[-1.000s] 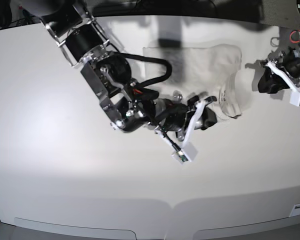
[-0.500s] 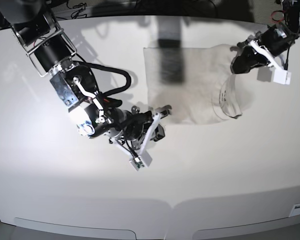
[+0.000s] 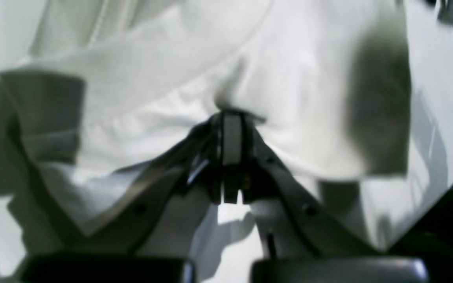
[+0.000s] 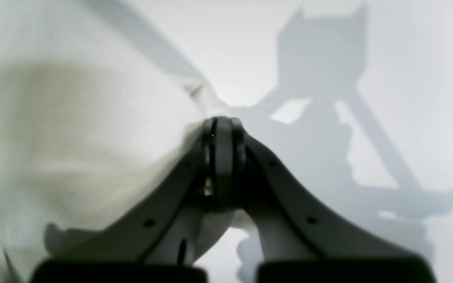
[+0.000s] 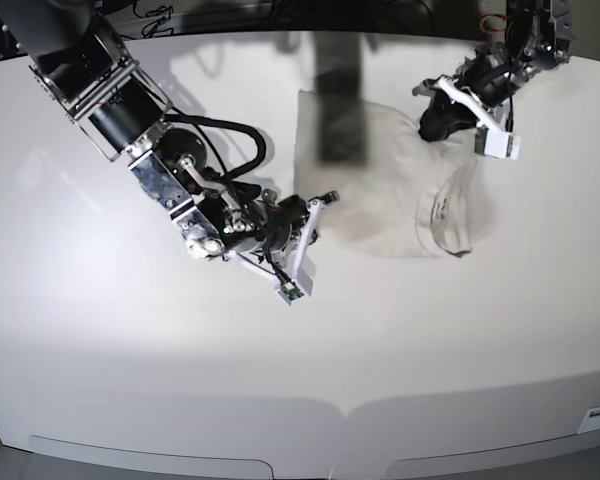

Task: Fold the T-shirt properly

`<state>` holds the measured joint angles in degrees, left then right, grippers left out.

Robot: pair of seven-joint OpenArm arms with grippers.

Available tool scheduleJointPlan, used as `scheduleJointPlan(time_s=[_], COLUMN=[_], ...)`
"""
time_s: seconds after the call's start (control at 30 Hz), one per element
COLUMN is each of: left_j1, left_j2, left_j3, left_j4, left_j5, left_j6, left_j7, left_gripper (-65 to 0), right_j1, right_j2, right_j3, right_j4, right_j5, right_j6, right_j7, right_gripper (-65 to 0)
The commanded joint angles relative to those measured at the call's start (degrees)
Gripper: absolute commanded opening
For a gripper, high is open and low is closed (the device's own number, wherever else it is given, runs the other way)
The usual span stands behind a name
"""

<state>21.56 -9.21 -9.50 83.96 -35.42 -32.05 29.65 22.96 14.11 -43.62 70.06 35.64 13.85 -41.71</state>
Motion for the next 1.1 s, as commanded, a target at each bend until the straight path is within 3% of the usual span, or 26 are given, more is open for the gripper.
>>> scheduleJointPlan(time_s=[0.0, 0.1, 0.33, 0.53, 0.83, 0.97, 1.07], left_j1=[-0.92, -5.57, -13.53, -16.70, -19.21, -19.82, -20.37], left_j2=[-0.57, -1.36, -7.89, -12.92, -13.51, -13.55, -14.03], left_j3=[-0.22, -0.22, -0.20, -0.20, -0.20, -0.20, -0.22], left_j4=[-2.25, -5.88, -8.24, -8.24, -8.26, -8.26, -8.22], left_j5=[4.42, 4.42, 4.57, 4.50, 4.57, 4.61, 4.55], left_j6=[3.39, 3.61, 9.94, 11.10, 11.58, 12.07, 12.41], left_j7=[2.62, 2.67, 2.82, 1.55, -1.70, -2.32, -2.08], left_gripper=[-65.0, -65.0, -65.0, -65.0, -65.0, -65.0, -65.0], right_j1=[0.83, 0.00, -4.57, -9.70, -13.66, -15.02, -15.76], right_j2=[-0.07, 0.04, 0.28, -1.29, -8.74, -10.36, -10.73], right_j3=[0.09, 0.09, 0.07, 0.07, 0.02, 0.02, 0.02], right_j4=[0.66, 1.03, 5.73, 12.17, 12.98, 12.98, 12.98], right_j5=[0.11, 0.04, -1.01, -1.22, -7.04, -7.17, -7.19], right_j6=[0.72, 0.72, 0.76, 0.79, 0.81, 1.01, 2.93], right_j7=[-0.70, -1.40, -2.67, -1.90, -0.37, -0.17, -0.33], right_gripper=[-65.0, -65.0, -65.0, -65.0, -65.0, -65.0, -65.0])
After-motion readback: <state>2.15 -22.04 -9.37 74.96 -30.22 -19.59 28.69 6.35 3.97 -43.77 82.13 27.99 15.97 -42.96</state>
